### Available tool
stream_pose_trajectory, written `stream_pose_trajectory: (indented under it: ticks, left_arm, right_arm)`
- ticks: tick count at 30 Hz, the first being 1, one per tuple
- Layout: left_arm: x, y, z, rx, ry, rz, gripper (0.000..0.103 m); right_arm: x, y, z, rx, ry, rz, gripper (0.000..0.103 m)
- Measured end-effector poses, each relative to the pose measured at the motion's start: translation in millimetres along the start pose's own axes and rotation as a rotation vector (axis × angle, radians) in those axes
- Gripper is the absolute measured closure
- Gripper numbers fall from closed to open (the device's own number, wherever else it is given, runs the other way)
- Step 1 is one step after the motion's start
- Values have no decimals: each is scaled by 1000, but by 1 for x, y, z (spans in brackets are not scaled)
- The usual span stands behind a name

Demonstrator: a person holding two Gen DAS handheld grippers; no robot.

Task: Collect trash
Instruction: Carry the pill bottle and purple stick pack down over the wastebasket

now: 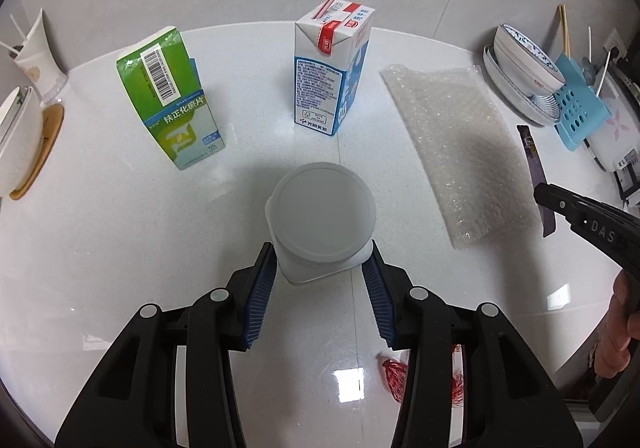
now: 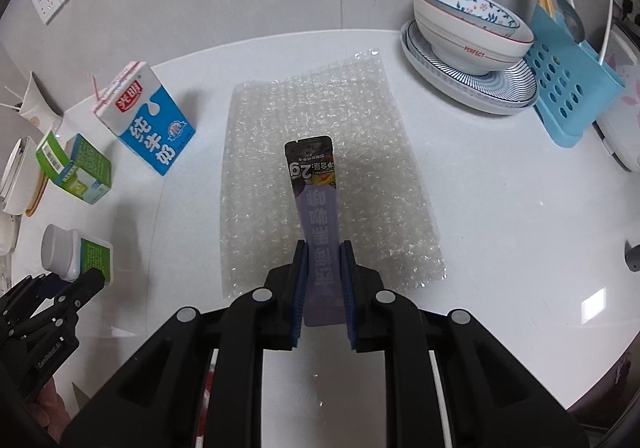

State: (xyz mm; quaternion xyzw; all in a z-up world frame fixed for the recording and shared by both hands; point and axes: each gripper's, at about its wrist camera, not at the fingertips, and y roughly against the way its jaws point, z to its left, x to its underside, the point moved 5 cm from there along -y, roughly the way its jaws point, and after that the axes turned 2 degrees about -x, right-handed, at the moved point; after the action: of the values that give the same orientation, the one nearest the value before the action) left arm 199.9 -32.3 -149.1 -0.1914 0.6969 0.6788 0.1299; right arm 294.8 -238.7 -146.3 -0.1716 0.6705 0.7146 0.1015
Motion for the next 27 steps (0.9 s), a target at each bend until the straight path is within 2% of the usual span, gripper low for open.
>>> stream_pose_trajectory:
  ticks: [27]
  left_arm:
    - [55, 68, -28, -11, 0, -32, 59]
  right_arm:
    - [70, 79, -15, -48, 28, -90, 88]
